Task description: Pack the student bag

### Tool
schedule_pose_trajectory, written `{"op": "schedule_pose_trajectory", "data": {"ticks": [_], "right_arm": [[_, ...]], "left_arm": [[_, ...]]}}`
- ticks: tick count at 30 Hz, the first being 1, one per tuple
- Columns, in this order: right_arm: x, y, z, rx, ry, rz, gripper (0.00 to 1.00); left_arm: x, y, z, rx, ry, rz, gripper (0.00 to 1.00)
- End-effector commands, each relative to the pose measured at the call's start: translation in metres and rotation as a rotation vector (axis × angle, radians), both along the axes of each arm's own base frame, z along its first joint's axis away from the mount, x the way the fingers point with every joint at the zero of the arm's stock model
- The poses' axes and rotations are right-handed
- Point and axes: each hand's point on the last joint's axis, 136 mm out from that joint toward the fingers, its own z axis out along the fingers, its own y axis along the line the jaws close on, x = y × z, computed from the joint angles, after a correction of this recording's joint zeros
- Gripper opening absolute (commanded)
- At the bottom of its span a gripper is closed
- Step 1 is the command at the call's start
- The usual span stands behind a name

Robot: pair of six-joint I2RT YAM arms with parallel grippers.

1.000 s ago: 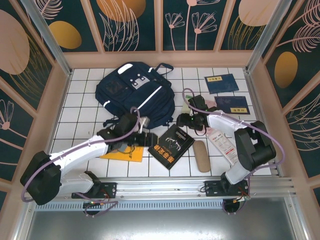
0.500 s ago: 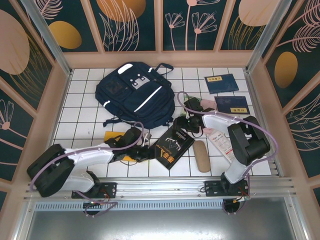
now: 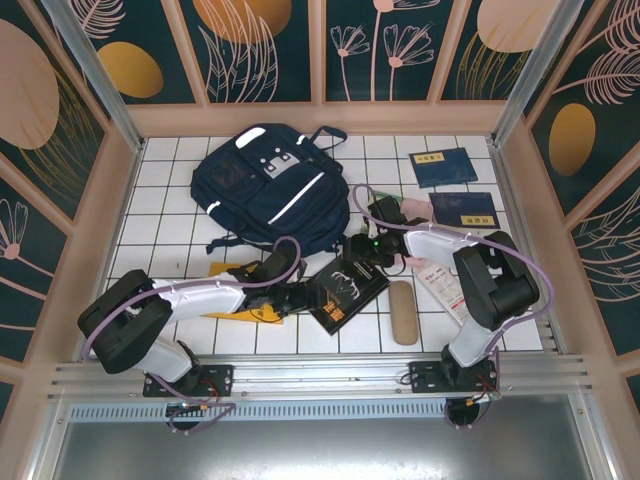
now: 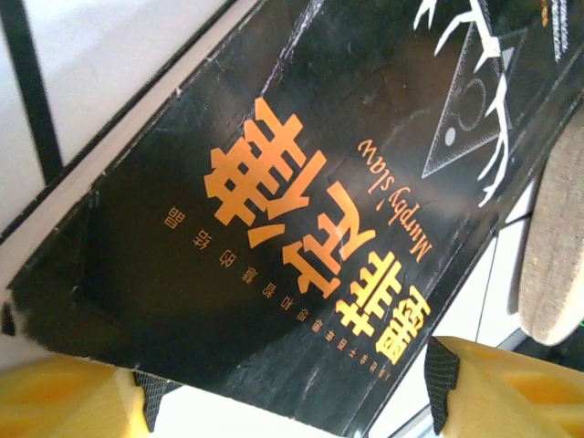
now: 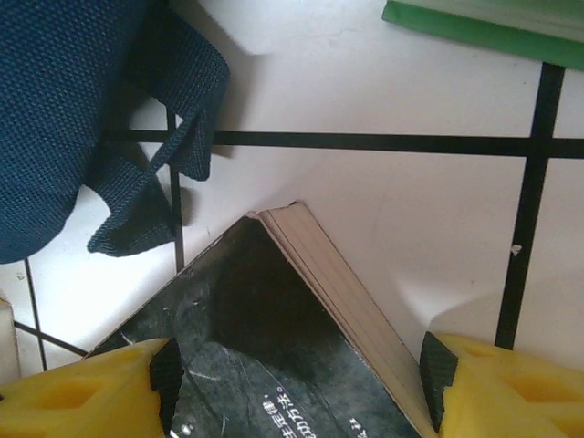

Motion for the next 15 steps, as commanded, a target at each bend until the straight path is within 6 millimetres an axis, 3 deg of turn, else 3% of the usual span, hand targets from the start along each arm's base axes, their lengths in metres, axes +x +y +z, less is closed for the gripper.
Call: {"op": "schedule_pose_trajectory", "data": {"ticks": [1,6,12,15], "right_arm": [[-0.023,0.028,0.016,0.160,0.064,0.082,0.69],[-0.024,0.031,0.035,0.207,0.052,0.091,0.62],[-0.028,0.036,0.051,0.269,0.046,0.096,0.51],[-0.032,0.037,0.050,0.283,0.057,0.100,0.40]], "left_arm": [[0.029,0.004,0.010,0.058,-0.107,0.051,0.76],[0.046,0.015,0.017,0.110,-0.164,0.102,0.76],[0.044,0.016,0.005,0.125,-0.151,0.087,0.76],[0.046,0.013,0.007,0.114,-0.161,0.085,0.76]]}}
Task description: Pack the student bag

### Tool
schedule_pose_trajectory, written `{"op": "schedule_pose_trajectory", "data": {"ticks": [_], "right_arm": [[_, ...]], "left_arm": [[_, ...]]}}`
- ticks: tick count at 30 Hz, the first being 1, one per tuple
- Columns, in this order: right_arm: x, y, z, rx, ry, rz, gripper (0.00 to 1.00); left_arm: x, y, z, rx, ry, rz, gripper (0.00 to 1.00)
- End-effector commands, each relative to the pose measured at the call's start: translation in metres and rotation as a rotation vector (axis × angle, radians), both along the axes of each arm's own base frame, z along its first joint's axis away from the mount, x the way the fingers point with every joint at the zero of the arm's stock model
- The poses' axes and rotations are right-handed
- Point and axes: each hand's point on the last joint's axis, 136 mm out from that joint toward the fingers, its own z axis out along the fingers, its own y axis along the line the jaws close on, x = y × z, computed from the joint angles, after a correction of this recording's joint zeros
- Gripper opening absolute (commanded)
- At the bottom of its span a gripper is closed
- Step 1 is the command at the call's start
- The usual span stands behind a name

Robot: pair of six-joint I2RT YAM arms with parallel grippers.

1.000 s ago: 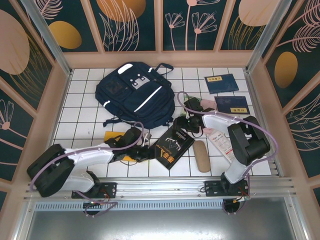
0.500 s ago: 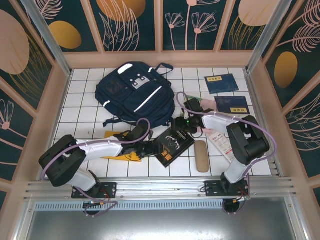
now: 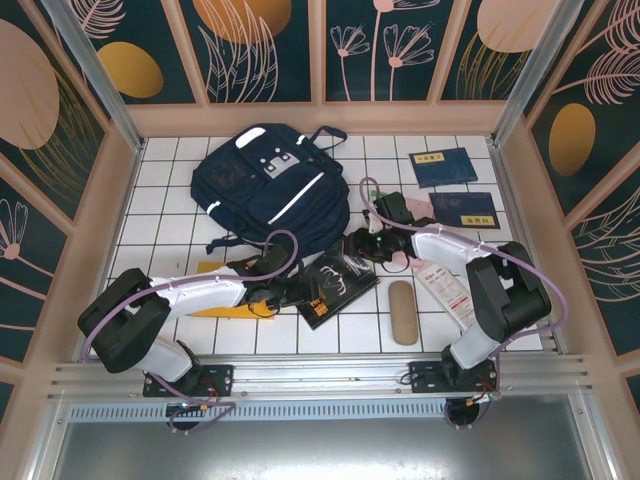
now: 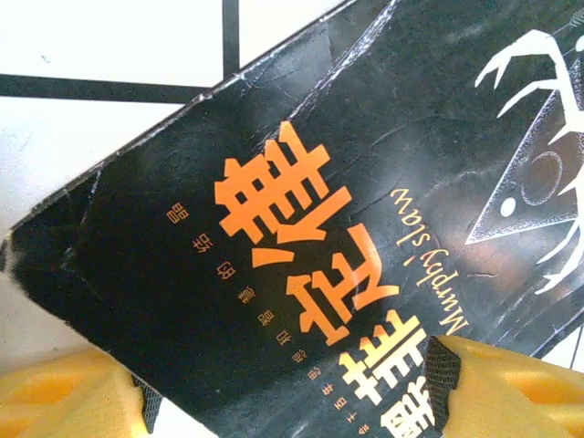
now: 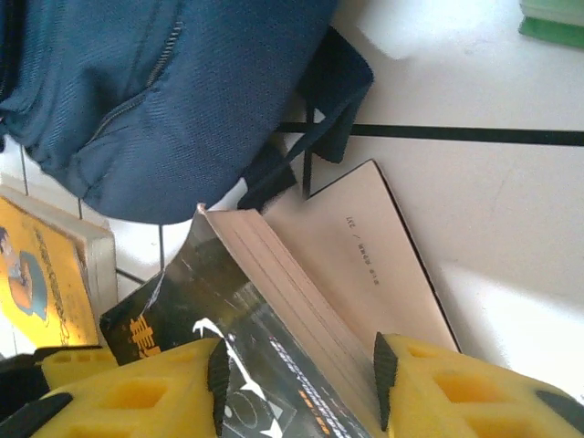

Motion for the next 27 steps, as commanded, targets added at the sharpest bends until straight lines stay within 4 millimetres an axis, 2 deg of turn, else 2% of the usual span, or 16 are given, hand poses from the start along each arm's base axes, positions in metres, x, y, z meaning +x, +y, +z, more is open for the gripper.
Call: {"op": "schedule_pose_trajectory", "data": {"ticks": [1,8,9,15,21,27], "right_arm": [[-0.026,0.019,0.009,0.117,0.074,0.079,0.34],[-0.024,0.002,-0.014,0.089,0.116,0.022,0.01],[-0.021,-0.002,-0.014,0.086,0.111,0.004,0.00],[-0.006,-0.020,-0.008,0.104,0.112,-0.107,0.00],[-0.002,-0.028,-0.015,0.220,0.277,-0.245,0.00],[-0.006,-0.023,-0.022,0.293,0.367,-0.288,0.00]], "left_arm": [[0.025,-0.014,0.015,-0.035,-0.109,-0.010,0.76],[0.030,-0.014,0.029,-0.028,-0.149,-0.019,0.76],[0.031,-0.012,0.032,-0.022,-0.157,-0.018,0.76],[0.029,0.001,0.052,0.007,-0.186,-0.003,0.78],[0.026,0.012,0.073,-0.008,-0.217,0.026,0.80],[0.018,0.022,0.058,0.034,-0.184,0.030,0.81]]}}
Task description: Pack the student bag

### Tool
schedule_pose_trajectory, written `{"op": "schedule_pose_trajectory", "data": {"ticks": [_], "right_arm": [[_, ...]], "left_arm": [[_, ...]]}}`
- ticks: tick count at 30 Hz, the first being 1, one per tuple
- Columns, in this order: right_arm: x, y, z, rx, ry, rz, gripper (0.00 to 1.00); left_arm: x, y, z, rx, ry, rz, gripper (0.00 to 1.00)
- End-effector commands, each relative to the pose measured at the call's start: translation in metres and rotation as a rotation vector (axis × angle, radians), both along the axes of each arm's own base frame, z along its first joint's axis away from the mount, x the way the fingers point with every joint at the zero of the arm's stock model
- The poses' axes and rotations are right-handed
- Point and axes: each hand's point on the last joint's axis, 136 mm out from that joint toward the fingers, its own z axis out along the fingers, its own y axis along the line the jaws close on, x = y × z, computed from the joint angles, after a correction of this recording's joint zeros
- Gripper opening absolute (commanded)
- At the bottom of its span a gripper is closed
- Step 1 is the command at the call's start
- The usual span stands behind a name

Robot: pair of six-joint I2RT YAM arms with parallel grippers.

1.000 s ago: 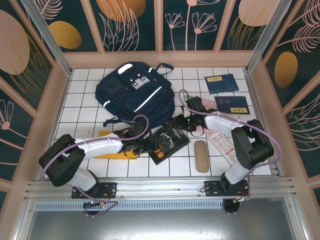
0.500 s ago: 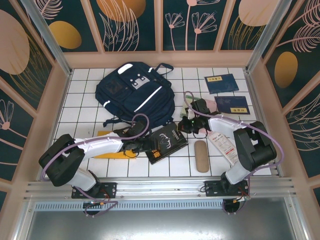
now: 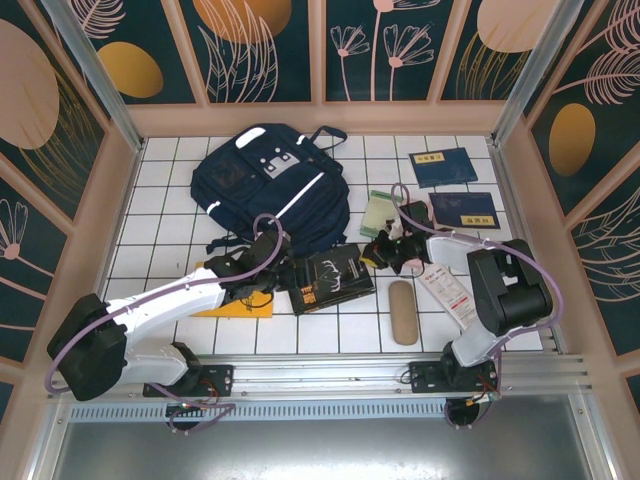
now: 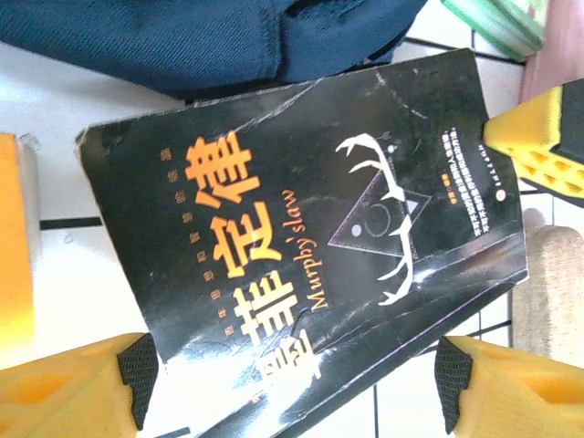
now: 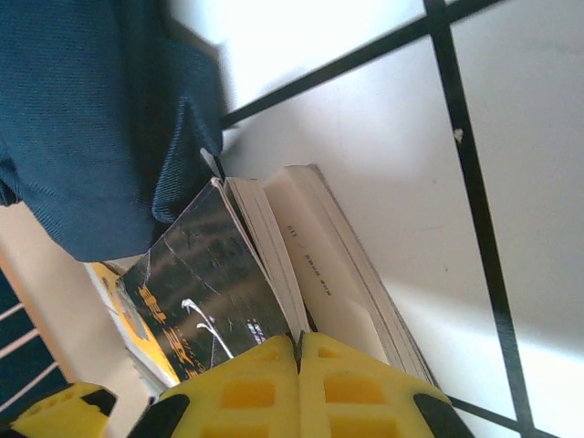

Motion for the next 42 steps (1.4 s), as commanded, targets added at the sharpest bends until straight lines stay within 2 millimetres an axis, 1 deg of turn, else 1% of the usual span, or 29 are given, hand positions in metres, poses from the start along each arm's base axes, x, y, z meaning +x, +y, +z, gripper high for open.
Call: {"op": "schedule_pose_trajectory", "data": {"ticks": [1,4,8,11,13,16,18,20,21,24,27,32,35,37,39,40,41,42], "right_arm": [[-0.001,0.006,0.002,0.070,0.061,-0.038,0.00],[-0.002,0.005,0.003,0.078,0.078,-0.061,0.00],[-0.004,0.006,0.008,0.102,0.087,-0.079,0.00],[-0.003,0.005,0.010,0.098,0.088,-0.090,0.00],[-0.003,0.007,0.013,0.111,0.093,-0.091,0.00],[-0.001,0.007,0.015,0.115,0.094,-0.099,0.00],[0.001,0.008,0.016,0.115,0.091,-0.102,0.00],[0.002,0.008,0.017,0.117,0.091,-0.102,0.00],[0.003,0.008,0.017,0.117,0.091,-0.102,0.00],[0.004,0.008,0.018,0.117,0.090,-0.103,0.00],[0.005,0.009,0.020,0.120,0.088,-0.102,0.00],[0.006,0.010,0.023,0.129,0.086,-0.103,0.00],[0.006,0.010,0.024,0.132,0.083,-0.101,0.00],[0.006,0.010,0.023,0.133,0.085,-0.102,0.00],[0.005,0.009,0.022,0.135,0.088,-0.101,0.00],[0.005,0.010,0.023,0.137,0.088,-0.100,0.00],[0.004,0.010,0.022,0.136,0.090,-0.101,0.00],[0.005,0.010,0.023,0.139,0.089,-0.101,0.00]], "left_arm": [[-0.005,0.014,-0.013,0.056,0.028,0.021,0.81],[-0.008,0.019,-0.020,0.056,0.049,0.044,0.83],[-0.014,0.019,-0.027,0.058,0.068,0.013,0.82],[-0.018,0.024,-0.031,0.102,0.071,-0.010,0.83],[-0.019,0.023,-0.030,0.152,0.044,-0.053,0.84],[-0.019,0.015,-0.024,0.308,-0.067,-0.207,0.85],[-0.022,0.003,-0.019,0.384,-0.152,-0.337,0.86],[-0.028,-0.011,-0.018,0.437,-0.224,-0.467,0.95],[-0.031,-0.017,-0.019,0.464,-0.250,-0.519,0.95],[-0.031,-0.030,-0.021,0.575,-0.346,-0.610,0.96],[-0.032,-0.039,-0.028,0.651,-0.400,-0.682,0.96],[-0.027,-0.037,-0.044,0.798,-0.447,-0.728,0.96],[-0.026,-0.031,-0.055,0.870,-0.443,-0.746,0.95],[-0.023,-0.027,-0.059,0.907,-0.443,-0.739,0.94],[-0.016,-0.021,-0.058,0.954,-0.464,-0.707,0.92],[-0.014,-0.020,-0.057,0.972,-0.473,-0.698,0.89],[-0.013,-0.020,-0.055,0.981,-0.481,-0.695,0.85],[-0.011,-0.020,-0.053,0.986,-0.489,-0.692,0.78]]}}
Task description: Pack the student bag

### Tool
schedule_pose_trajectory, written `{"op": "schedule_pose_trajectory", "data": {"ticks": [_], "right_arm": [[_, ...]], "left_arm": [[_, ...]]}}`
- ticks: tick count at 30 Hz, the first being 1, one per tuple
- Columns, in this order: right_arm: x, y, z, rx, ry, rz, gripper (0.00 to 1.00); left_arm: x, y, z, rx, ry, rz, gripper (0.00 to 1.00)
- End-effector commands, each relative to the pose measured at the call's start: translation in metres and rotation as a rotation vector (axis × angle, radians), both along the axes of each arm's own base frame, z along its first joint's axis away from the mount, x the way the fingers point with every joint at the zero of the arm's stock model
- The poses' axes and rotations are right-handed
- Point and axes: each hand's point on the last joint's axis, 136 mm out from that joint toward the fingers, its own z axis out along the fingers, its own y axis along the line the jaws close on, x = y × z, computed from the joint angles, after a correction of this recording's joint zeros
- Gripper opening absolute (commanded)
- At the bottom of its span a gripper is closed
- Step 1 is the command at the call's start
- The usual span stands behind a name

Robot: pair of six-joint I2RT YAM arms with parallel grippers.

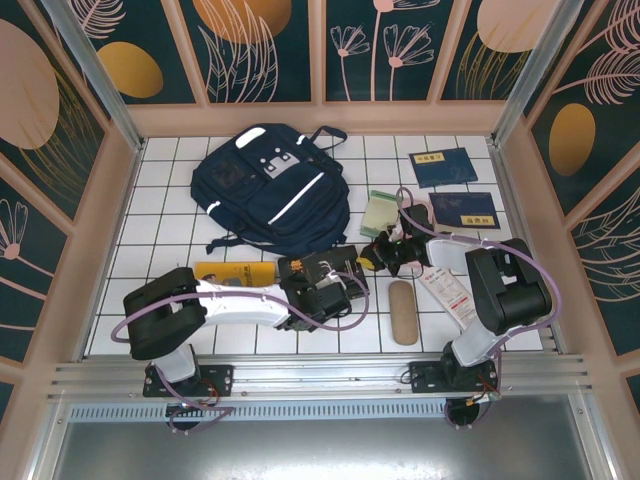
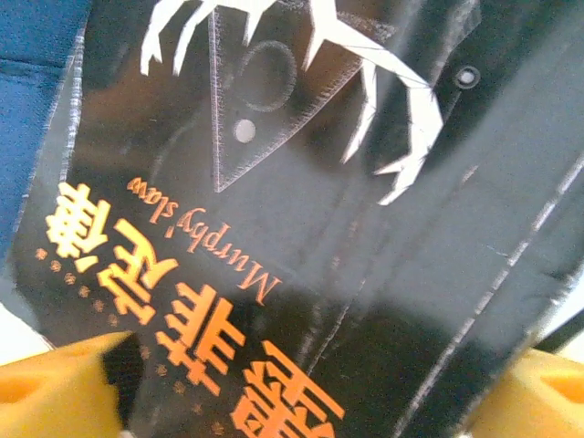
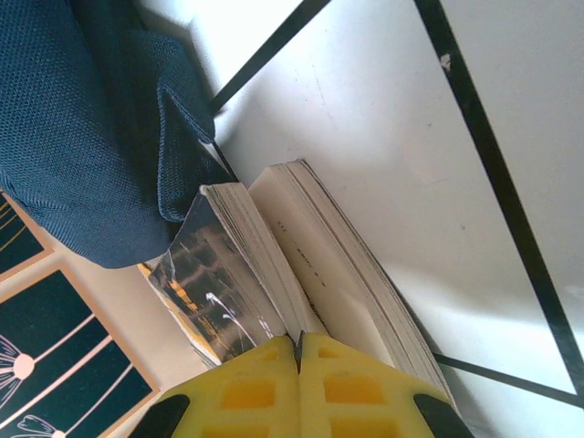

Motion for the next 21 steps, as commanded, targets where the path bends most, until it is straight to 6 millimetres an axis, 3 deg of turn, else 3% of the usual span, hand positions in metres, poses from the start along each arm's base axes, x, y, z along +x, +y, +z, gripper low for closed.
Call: {"op": "schedule_pose_trajectory", "data": {"ticks": [1,5,9,10,12,15,18,21], "right_arm": [[0.009,0.004,0.021,0.052,-0.040,-0.008,0.00],[0.008,0.004,0.019,0.047,-0.038,-0.007,0.00],[0.010,-0.003,0.017,0.008,-0.049,-0.016,0.00],[0.010,-0.006,0.015,-0.008,-0.052,-0.019,0.07],[0.011,-0.013,0.013,-0.054,-0.055,-0.027,0.35],[0.006,-0.018,0.012,-0.064,-0.049,-0.037,0.63],[0.002,-0.013,0.019,-0.005,-0.050,-0.038,0.78],[0.000,-0.007,0.027,0.061,-0.035,-0.044,0.80]], "left_arm": [[0.014,0.004,0.013,0.063,-0.096,0.001,0.70],[0.013,-0.002,0.015,0.060,-0.083,-0.026,0.38],[0.010,-0.010,0.029,-0.005,-0.079,-0.058,0.16],[0.010,-0.011,0.033,-0.017,-0.085,-0.062,0.13],[0.011,-0.010,0.040,-0.034,-0.101,-0.065,0.08],[0.011,-0.009,0.046,-0.050,-0.110,-0.070,0.06],[0.011,-0.008,0.048,-0.057,-0.114,-0.071,0.04],[0.010,-0.009,0.047,-0.059,-0.107,-0.075,0.03]]}}
